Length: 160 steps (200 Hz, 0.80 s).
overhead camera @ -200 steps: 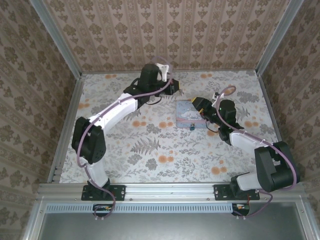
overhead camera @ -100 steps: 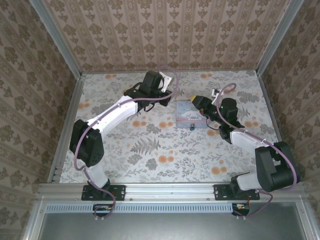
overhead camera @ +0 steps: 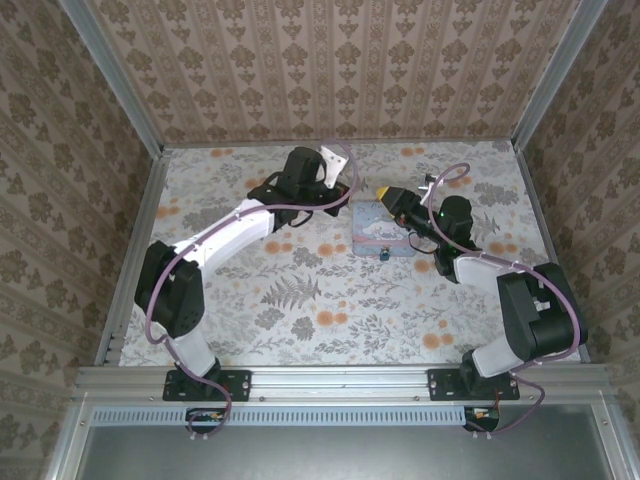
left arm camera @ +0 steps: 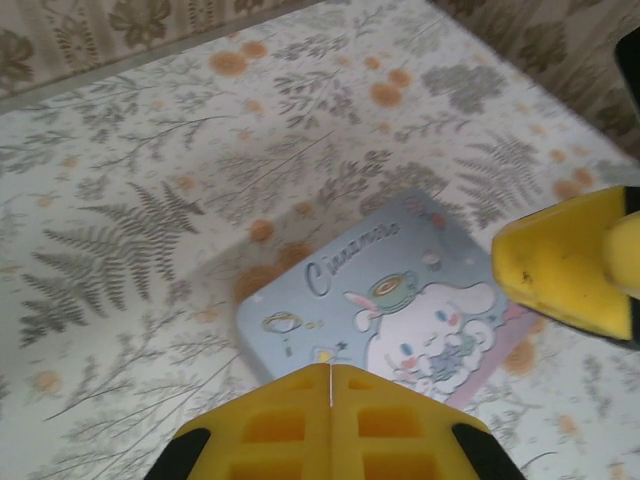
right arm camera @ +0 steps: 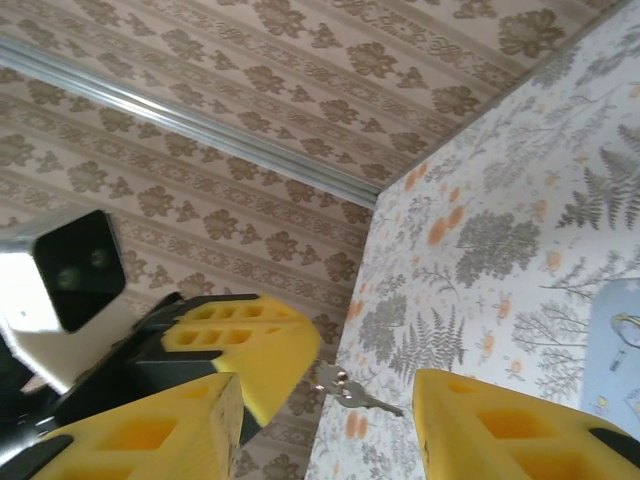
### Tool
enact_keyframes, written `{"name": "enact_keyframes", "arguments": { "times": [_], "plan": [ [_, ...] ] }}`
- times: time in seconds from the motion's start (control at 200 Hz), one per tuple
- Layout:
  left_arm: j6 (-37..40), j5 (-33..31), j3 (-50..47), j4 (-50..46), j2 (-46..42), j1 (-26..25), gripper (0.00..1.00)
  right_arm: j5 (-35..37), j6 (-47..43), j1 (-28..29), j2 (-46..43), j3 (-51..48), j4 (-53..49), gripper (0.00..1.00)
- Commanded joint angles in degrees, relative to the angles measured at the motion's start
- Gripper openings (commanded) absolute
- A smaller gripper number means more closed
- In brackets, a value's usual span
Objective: Unlock the padlock with the key
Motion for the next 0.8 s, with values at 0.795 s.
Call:
{"name": "enact_keyframes", "arguments": {
  "times": [0.795],
  "plan": [
    [-16.28,18.77,-4.97,22.03,-0.48,1.67,0.00,-6.48,6.84,2.42,10.32,4.49,15.74,0.53]
  ]
}}
